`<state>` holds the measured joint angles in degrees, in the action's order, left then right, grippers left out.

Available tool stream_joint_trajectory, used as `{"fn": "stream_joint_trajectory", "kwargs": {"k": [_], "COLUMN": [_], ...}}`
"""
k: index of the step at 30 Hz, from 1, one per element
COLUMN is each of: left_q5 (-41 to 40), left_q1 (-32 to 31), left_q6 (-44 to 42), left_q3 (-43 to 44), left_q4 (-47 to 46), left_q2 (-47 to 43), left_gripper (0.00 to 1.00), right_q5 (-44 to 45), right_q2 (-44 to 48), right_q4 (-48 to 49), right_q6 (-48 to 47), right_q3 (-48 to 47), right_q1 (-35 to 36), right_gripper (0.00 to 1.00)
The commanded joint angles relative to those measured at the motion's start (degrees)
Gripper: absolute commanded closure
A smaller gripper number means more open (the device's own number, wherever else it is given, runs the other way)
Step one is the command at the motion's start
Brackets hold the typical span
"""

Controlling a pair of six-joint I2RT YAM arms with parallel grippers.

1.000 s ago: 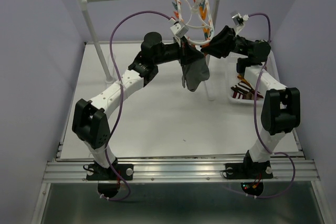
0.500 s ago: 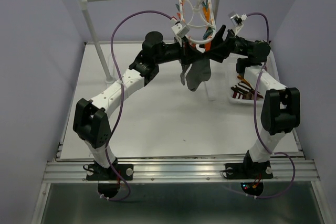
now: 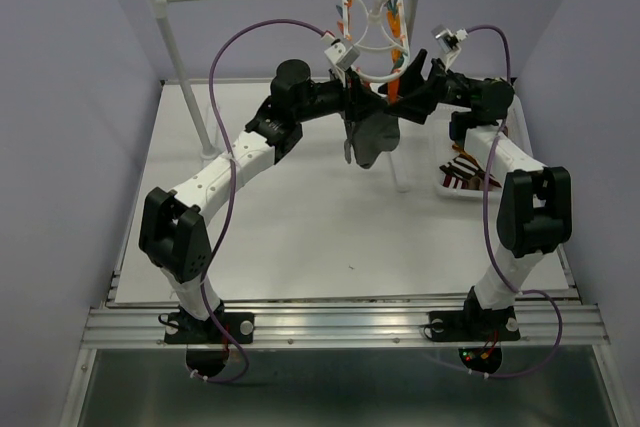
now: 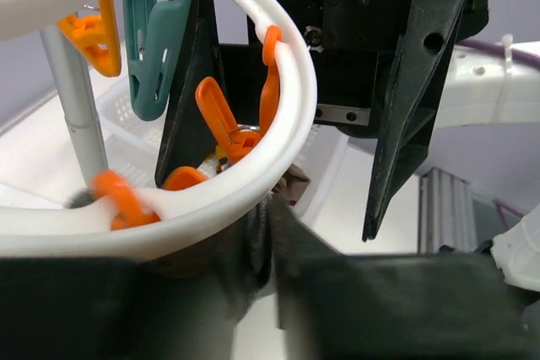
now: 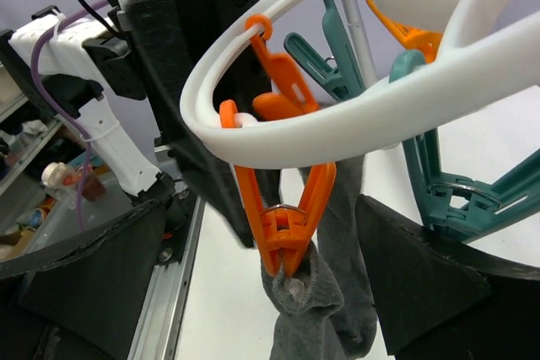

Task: Clip the socks to the hanger
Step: Clamp the sock onto the hanger.

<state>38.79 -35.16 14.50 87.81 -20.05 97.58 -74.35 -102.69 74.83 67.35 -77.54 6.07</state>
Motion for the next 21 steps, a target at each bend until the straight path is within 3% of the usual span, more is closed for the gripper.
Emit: {"fn": "stream_joint_trajectory", "kwargs": {"k": [1,2,3,8,13,21], "left_q5": [-0.55,-0.73,-0.82,-2.48,-2.13,-7.22], "left_q1": [0.18,0.18,0.18,0.18,0.09,0.18], "left_q6": [-1.84,-2.19,-2.46,-3.43,-3.78,-6.06], "left_q3": [2.01,1.84,1.84,-0.09,-1.32,-5.8], "left_q4": [0.71,1.76,2.21,3.88,4.06,6.25], "left_q2": [-2.22,-2.48,-2.48,-3.89,-5.12,-10.73], "left_gripper": [0.62,0.4,0.31,0.03,0.01,0.01], "right_q5": [0.95,1.13,1.39,6.65,14.12,24.15], "right_q2": [1.44,1.71,1.97,7.66,13.74,19.37], "right_q4": [17.48,15.37,13.0,-10.98,-26.19,-41.06], "right_q6": [-2.74,-4.06,-5.9,-26.44,-41.4,-50.91], "right_q3": [1.07,1.42,1.42,5.02,8.01,9.51], "right_q1": [0.44,-0.17,-0.18,-0.7,-0.7,-0.7], "right_gripper": [0.0,0.0,0.0,0.0,0.0,0.0]}}
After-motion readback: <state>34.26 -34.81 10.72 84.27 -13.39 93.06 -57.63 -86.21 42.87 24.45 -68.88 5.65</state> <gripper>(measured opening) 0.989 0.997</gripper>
